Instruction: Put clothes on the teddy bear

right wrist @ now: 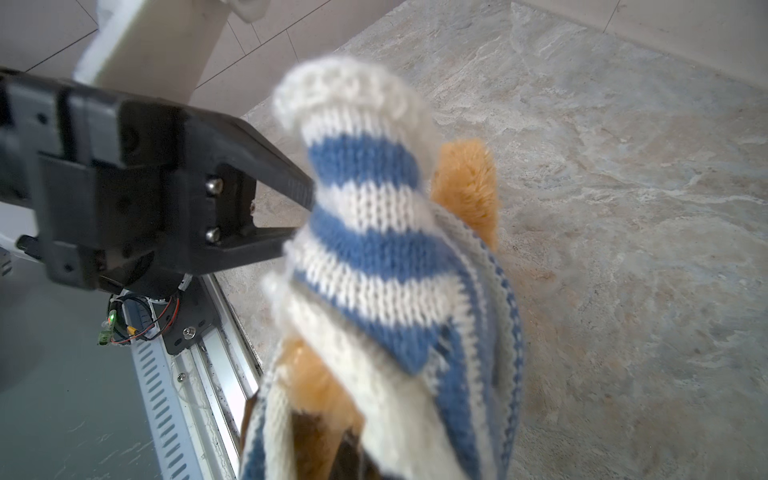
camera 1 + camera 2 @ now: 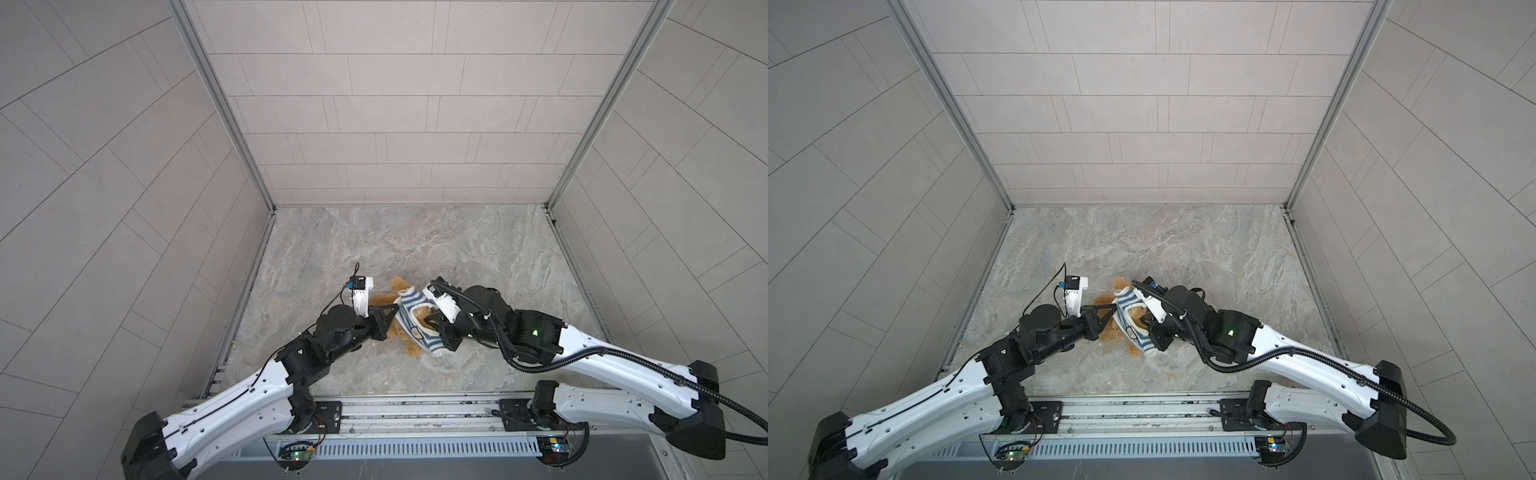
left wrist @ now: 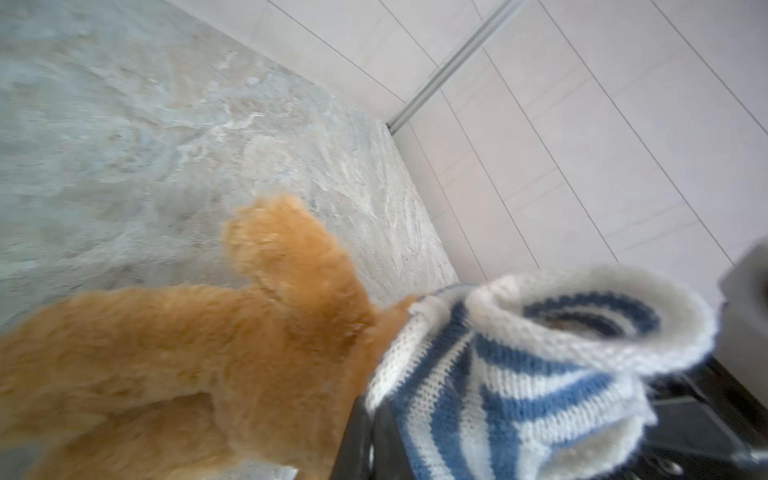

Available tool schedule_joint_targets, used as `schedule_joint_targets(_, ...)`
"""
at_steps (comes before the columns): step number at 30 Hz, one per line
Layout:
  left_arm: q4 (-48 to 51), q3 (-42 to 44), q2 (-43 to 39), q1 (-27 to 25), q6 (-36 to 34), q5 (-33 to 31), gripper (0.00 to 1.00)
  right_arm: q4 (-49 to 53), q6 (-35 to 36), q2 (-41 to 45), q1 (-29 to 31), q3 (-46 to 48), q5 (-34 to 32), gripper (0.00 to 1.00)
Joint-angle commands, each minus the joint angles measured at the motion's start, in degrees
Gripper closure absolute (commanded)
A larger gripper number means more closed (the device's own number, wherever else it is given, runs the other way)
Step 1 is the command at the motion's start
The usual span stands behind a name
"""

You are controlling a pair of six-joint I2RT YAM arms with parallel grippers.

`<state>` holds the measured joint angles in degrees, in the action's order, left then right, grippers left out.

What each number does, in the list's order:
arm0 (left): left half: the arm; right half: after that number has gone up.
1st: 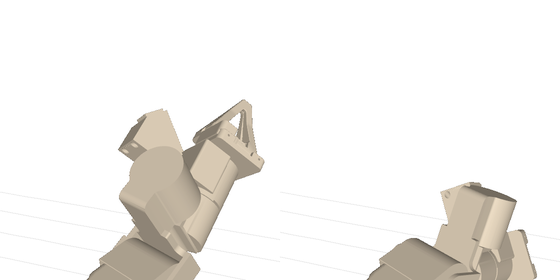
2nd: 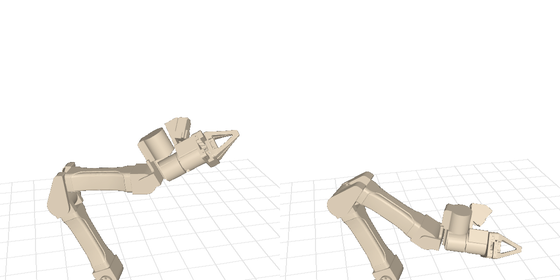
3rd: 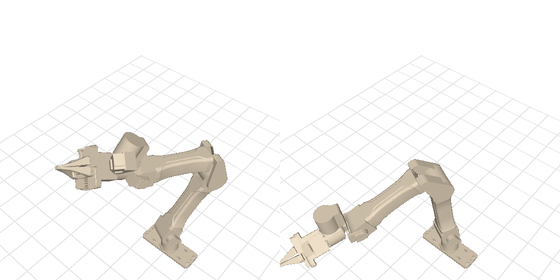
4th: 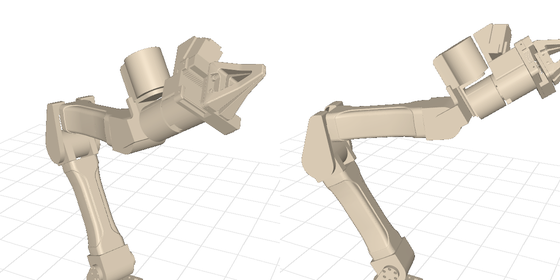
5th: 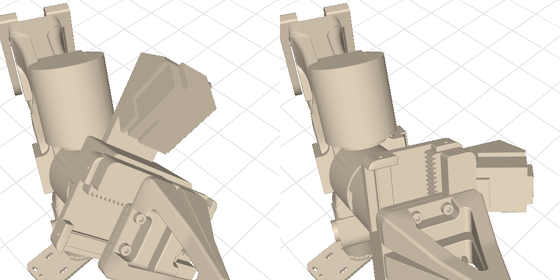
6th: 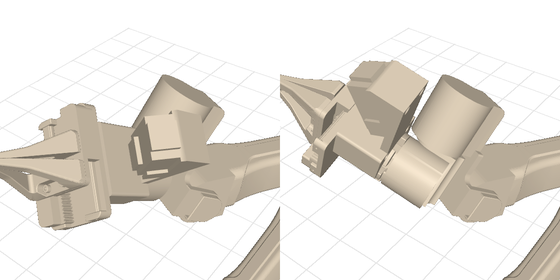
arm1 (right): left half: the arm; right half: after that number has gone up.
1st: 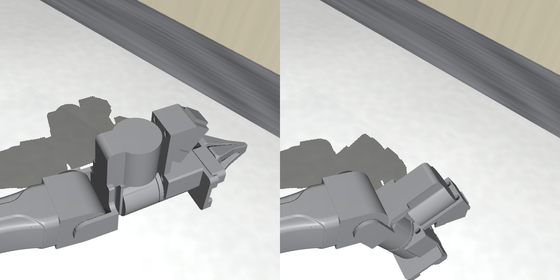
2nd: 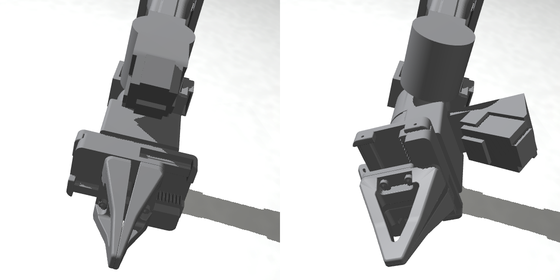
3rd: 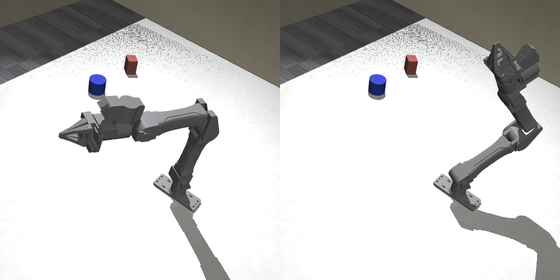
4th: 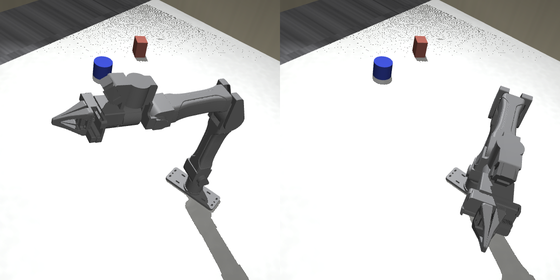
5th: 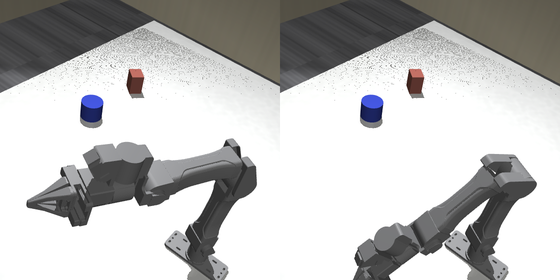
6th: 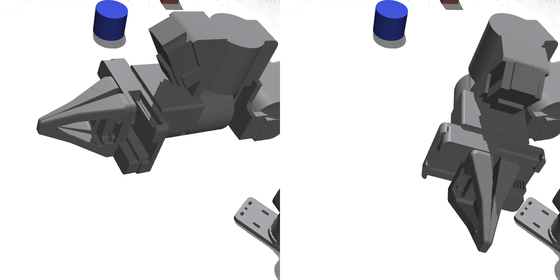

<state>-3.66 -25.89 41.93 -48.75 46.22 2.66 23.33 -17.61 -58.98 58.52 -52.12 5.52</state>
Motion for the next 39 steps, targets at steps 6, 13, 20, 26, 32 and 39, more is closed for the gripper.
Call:
schedule_joint_targets(6,7.1,1.6,-0.8,3.1,1.4,-3.0,1.0,-2.8,2.7,3.4,2.3,0.4,0.7,1.0)
schedule_joint_targets(13,5.5,-2.6,5.5,2.6,-4.2,5.1,1.0,-4.5,1.0,3.6,3.5,0.5,-2.1,1.0)
schedule_joint_targets(20,5.0,-2.5,-0.8,0.2,-6.9,7.5,0.93,-6.9,-7.3,3.4,3.5,0.0,-14.1,1.0)
schedule_joint_targets(26,9.7,-0.8,-9.8,-0.1,-6.2,3.6,0.58,-9.0,-12.6,3.4,3.5,1.4,-18.7,1.0)
schedule_joint_targets(32,5.8,2.0,-11.6,-2.5,-1.9,3.1,0.46,-12.9,-17.3,2.9,3.9,2.2,-21.2,1.0)
schedule_joint_targets(39,-5.6,4.0,-6.9,-6.7,2.7,3.2,0.5,-14.5,-18.6,1.5,5.7,1.7,-25.8,1.0)
